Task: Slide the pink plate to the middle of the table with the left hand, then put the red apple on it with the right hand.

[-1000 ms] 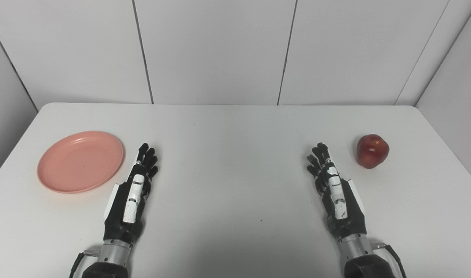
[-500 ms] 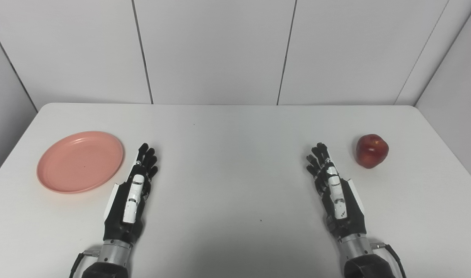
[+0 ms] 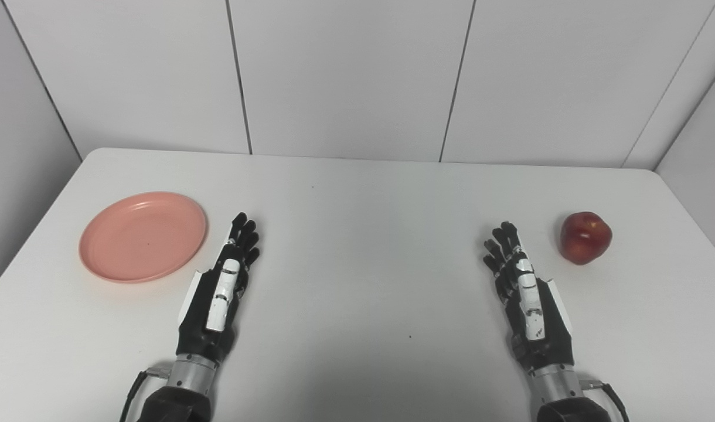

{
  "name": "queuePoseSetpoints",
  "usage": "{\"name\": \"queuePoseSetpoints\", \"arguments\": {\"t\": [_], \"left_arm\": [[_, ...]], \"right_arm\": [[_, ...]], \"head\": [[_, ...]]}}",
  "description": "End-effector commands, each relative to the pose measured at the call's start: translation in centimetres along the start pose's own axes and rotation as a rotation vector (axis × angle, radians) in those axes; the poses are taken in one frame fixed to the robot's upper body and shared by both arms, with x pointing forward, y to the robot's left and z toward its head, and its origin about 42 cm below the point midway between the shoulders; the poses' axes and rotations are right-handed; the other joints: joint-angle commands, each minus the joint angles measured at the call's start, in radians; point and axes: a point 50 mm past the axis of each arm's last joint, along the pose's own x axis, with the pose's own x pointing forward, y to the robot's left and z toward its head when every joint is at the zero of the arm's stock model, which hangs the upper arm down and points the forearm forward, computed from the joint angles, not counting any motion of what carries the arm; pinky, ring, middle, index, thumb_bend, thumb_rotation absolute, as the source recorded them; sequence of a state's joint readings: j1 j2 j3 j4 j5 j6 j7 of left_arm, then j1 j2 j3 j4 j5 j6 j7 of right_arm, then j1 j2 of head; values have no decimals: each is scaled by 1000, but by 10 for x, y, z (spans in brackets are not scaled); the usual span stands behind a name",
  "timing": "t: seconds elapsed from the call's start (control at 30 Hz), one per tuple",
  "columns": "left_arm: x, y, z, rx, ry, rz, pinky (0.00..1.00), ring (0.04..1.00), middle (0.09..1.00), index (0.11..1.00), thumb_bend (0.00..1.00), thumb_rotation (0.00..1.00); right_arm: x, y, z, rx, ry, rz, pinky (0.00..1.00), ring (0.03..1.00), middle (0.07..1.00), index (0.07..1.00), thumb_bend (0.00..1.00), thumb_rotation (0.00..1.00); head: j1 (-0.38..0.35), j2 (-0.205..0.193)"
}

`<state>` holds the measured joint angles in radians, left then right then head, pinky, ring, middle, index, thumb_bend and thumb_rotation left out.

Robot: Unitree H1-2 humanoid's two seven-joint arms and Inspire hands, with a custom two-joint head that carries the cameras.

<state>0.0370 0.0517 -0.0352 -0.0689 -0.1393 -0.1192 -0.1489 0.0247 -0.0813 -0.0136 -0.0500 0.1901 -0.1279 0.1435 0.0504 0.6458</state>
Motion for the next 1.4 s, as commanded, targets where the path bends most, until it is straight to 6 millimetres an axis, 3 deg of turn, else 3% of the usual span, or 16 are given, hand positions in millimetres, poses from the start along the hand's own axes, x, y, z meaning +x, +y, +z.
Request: {"name": "queuePoseSetpoints", "arguments": {"t": [0.0,0.57,1.37], "left_arm": [[-16,-11,-16,-36,43,19,1000,999,1000,980,301,1000],[-14,-34,-27,-49,70,12,1000,998,1000,966,349,1000],[-14,-36,-29,-37,74,23,1000,991,998,965,323,1000]], "right_arm": [[-17,-12,-17,-10,49,-17,990,981,999,1000,395,1000],[-19,-36,-19,-29,45,-13,989,973,990,999,367,1000],[-21,-36,-22,-10,45,-7,1000,990,1000,1000,315,1000]], "head": [[24,-3],[210,-43],[213,-64]]}}
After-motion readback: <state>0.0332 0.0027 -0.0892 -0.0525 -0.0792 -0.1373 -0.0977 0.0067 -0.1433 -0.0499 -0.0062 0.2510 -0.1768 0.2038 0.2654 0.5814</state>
